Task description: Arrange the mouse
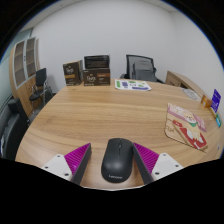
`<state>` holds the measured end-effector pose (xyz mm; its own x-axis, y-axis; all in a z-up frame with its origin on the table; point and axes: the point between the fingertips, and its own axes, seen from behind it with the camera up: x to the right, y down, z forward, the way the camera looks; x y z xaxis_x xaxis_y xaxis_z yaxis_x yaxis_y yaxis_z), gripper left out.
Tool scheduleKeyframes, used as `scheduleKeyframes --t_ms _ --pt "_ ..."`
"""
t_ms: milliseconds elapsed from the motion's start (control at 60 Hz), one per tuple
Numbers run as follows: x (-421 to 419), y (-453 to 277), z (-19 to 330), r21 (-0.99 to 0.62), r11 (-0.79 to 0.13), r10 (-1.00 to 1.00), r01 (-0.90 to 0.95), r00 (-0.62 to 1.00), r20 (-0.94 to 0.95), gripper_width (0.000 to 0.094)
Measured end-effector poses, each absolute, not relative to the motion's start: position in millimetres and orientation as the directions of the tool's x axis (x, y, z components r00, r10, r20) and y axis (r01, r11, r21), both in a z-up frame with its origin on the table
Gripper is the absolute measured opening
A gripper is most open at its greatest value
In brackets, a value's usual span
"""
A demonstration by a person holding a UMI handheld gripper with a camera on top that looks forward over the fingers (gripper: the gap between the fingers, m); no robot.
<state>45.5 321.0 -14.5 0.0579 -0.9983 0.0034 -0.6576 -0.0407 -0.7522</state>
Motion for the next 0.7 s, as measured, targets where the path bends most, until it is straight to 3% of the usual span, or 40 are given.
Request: scheduleKeyframes --t_ms 217,283,350,700 --pt "51 319 -15 -0.755 -0.034 -0.999 -0.655 0.052 0.001 0.0738" --pt "52 316 -15 -0.757 -0.032 -0.999 -0.653 0.044 0.004 0.0649" --pt "53 311 -15 -0.760 -0.024 -1.000 -0.650 0.029 0.007 0.0497" --pt "51 309 -13 -0.736 -0.032 -0.999 -0.677 0.017 0.029 0.0300"
